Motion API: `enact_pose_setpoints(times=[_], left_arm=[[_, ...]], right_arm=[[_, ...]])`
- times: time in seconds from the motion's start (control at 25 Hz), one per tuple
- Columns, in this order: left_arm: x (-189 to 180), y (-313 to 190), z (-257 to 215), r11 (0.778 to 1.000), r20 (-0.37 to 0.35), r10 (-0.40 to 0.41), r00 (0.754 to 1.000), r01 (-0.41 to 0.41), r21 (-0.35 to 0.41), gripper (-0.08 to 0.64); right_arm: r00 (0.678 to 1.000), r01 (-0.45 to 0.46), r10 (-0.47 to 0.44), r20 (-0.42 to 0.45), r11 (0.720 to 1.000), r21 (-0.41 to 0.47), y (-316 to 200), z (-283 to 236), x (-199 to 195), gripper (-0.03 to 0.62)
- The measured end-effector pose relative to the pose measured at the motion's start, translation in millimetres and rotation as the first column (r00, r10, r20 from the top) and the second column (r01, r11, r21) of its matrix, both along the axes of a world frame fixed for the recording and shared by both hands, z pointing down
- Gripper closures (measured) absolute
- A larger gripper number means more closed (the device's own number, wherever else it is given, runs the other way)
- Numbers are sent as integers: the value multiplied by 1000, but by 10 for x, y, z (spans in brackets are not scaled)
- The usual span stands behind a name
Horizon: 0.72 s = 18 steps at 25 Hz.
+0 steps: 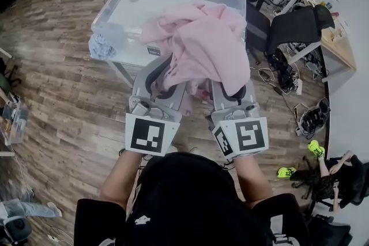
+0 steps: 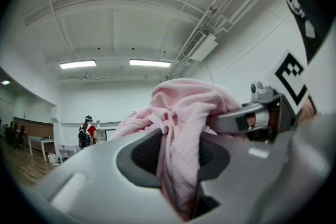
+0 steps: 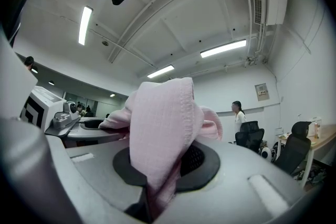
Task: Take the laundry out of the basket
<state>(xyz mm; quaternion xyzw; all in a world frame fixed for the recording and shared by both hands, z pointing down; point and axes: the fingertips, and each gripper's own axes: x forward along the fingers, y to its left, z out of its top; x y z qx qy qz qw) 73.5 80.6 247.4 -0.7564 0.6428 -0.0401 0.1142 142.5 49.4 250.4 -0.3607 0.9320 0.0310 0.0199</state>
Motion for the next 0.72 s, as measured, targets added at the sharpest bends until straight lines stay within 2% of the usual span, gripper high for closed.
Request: enact_pose_setpoints(times=[0.48,0.72], left_arm=[[352,206,-31,998,6,-58,998,58,5,439],[407,239,-47,998,7,-67,998,67,8,440]], right_arm=[[999,54,-54,5,998,9,164,-26,329,523],[998,63,-63,5,998,14,193,-45,380,523]])
